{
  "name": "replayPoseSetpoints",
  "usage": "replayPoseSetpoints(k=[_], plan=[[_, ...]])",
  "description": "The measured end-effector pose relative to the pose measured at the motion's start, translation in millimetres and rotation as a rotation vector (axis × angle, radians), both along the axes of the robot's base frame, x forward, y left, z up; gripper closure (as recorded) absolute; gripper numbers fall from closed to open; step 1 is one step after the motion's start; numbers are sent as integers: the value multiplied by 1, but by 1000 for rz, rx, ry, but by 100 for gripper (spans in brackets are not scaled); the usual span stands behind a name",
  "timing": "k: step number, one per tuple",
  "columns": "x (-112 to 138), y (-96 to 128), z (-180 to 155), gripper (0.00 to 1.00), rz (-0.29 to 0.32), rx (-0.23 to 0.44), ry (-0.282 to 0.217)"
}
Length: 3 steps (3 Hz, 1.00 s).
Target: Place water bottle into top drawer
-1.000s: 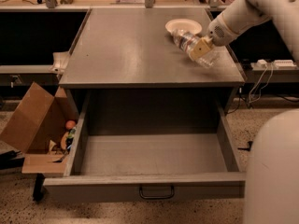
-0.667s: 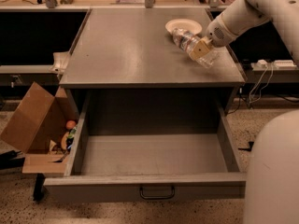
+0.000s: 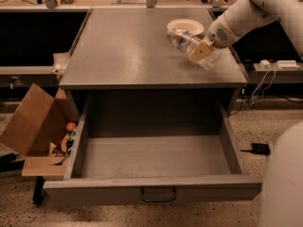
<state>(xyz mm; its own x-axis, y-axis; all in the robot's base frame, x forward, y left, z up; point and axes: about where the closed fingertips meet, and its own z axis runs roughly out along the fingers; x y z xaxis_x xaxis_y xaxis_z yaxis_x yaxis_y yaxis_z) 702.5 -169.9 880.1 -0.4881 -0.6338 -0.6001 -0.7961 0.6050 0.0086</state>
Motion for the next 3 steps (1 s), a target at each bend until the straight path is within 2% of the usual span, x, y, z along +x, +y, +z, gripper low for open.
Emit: replayPoseSetpoints(k=[1,2,3], plan=[[-56,24,20,100,172,11,-67],[-120,45,13,100,313,17,-62],[-169,63,-27,100,409,25,41]])
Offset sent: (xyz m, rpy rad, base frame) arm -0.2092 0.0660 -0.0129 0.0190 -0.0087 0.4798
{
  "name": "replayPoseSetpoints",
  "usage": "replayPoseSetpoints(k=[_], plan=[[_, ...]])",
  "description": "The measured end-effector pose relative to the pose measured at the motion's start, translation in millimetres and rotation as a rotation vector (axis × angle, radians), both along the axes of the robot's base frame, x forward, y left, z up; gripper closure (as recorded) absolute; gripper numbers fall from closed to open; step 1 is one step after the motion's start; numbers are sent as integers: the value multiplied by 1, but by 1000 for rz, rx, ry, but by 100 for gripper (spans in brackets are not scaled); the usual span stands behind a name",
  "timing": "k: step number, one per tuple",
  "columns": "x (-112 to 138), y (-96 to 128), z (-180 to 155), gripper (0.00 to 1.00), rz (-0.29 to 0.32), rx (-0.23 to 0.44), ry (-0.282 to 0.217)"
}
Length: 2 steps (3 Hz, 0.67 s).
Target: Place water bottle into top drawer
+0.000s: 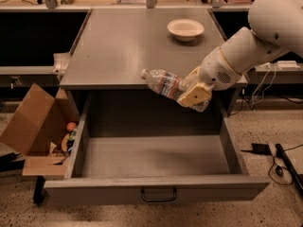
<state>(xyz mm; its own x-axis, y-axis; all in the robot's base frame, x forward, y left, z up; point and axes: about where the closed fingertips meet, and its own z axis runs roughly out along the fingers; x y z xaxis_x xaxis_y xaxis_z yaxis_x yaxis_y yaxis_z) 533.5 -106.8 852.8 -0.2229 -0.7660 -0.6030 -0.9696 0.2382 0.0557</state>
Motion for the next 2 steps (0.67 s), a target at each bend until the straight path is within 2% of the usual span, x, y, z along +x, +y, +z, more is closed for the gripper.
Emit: replayPoseSetpoints(k=[1,2], plan=[[-1,0,-4,100,-1,-5,4],[-7,-3,-45,100,-11,-56,47]])
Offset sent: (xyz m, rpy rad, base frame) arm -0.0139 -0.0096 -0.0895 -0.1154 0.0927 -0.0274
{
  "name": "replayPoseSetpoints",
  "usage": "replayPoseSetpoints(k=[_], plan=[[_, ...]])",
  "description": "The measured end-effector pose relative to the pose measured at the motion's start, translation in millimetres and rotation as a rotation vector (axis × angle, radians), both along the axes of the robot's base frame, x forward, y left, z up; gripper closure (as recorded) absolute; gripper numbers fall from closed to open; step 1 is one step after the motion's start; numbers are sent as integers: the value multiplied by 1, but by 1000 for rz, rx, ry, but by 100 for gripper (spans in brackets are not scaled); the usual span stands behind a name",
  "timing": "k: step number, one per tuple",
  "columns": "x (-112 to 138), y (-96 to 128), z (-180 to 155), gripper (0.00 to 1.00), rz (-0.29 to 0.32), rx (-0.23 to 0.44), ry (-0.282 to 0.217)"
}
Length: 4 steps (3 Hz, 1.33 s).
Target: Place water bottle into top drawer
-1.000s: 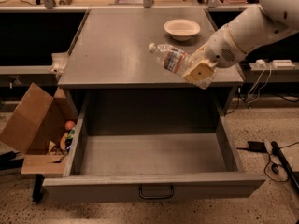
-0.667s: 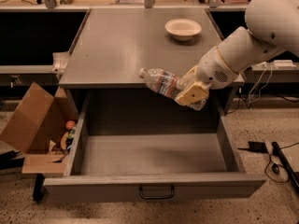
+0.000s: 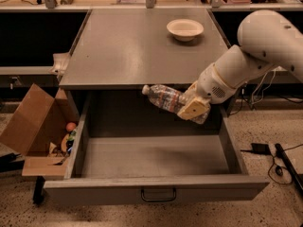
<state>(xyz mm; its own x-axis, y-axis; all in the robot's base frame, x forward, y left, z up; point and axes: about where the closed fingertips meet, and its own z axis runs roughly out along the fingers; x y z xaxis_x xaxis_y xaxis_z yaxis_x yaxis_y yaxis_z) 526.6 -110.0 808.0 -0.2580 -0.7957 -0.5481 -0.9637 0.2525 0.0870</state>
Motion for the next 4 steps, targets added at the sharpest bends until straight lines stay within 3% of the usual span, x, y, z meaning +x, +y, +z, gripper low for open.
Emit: replayPoseSetpoints(k=[2,3,4], plan=[[-11,-10,-99,100,-12,-92,99],[-6,-13,-143,98,-18,-96,139],[1,-15,-164,76,-28,-88,158]])
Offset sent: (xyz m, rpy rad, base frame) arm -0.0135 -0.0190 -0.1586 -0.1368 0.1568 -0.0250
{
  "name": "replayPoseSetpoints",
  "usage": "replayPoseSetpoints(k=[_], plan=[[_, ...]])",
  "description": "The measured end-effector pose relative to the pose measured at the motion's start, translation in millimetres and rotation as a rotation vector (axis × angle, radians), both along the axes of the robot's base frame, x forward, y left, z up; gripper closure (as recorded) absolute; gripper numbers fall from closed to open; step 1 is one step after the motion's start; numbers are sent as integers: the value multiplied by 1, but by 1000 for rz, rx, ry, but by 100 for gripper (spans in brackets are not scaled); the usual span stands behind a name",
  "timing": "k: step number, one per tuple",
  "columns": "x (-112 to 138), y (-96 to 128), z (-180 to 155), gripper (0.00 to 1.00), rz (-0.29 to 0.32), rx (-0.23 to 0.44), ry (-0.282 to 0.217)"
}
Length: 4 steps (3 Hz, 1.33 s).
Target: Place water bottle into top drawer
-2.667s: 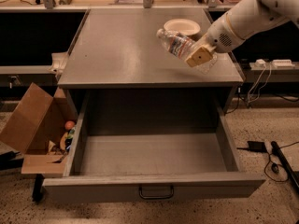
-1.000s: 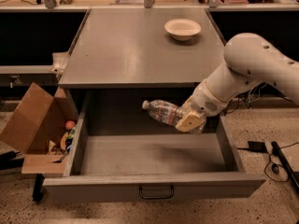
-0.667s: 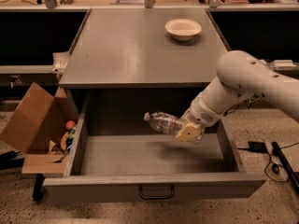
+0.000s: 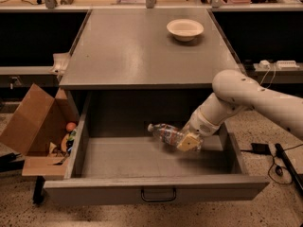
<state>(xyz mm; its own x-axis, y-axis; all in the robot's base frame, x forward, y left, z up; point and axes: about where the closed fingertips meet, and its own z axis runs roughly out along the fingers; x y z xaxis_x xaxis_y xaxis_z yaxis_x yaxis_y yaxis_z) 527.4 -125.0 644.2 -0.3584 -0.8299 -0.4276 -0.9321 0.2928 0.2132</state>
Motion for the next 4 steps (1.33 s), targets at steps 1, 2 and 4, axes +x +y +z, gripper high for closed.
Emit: replayPoseSetpoints(k=[1,2,4], plan=[[7,1,-13,53,1,5,18],[15,5,-17,22,15,27,19],[18,11,35,0,83,137,-81]])
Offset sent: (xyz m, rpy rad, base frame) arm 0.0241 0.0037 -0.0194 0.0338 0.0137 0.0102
